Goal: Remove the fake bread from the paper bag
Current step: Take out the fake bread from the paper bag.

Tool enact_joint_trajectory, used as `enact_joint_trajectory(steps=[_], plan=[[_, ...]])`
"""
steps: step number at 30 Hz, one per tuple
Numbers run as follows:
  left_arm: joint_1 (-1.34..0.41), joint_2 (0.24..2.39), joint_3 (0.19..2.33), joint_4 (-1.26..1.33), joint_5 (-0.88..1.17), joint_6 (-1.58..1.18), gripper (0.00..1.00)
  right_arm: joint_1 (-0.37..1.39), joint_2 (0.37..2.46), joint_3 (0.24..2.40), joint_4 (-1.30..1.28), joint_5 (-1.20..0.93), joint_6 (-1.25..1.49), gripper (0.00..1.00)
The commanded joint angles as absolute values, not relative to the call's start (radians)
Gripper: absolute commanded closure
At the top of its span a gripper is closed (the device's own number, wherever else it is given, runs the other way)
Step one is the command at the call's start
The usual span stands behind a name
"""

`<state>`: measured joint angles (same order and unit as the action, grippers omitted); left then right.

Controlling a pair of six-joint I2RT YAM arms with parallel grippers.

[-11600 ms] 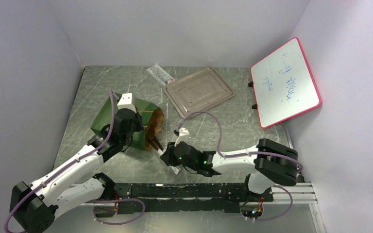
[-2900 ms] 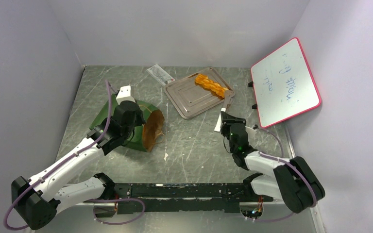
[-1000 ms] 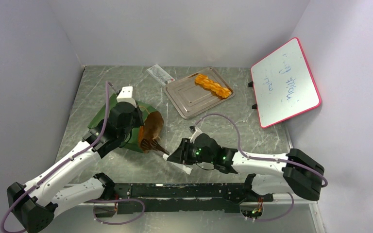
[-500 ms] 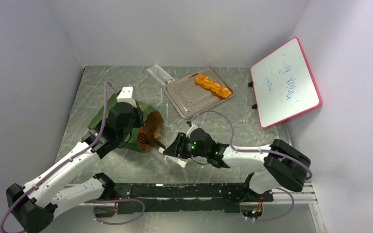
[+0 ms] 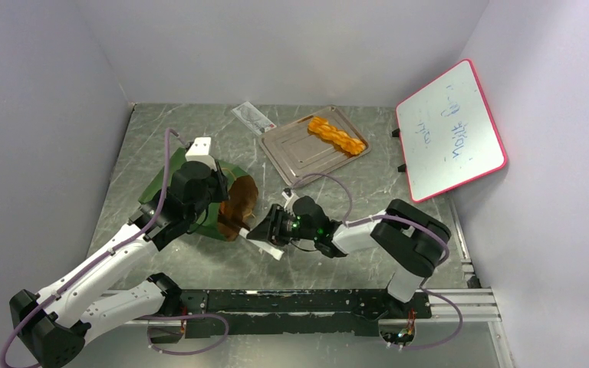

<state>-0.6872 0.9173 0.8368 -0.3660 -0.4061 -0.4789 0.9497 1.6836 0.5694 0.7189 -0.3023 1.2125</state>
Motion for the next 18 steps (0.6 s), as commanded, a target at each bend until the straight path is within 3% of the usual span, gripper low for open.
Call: enact_joint_trajectory(steps=[1,6,14,18], plan=[[-0.695,0.913,0.831,-0.331,-0.381,-0.486,0.93,0.936,1.728,0.608,0.88,-0.372,1.247,0.59],[-0.695,0.917,0.823,-0.325,-0.373,-0.489,0.93,0.924,1.777,0.63,0.9,-0.388,1.255,0.61],[-0.695,0.918,0.817,-0.329,-0.418,-0.508,0.93,0.918,1.728,0.568,0.91,-0.341,1.259,0.93],[-0.694,0.928,0.819,-0.337,-0.474,-0.541,0.93,0.918,1.639,0.518,0.874,-0.306,1.249,1.0]])
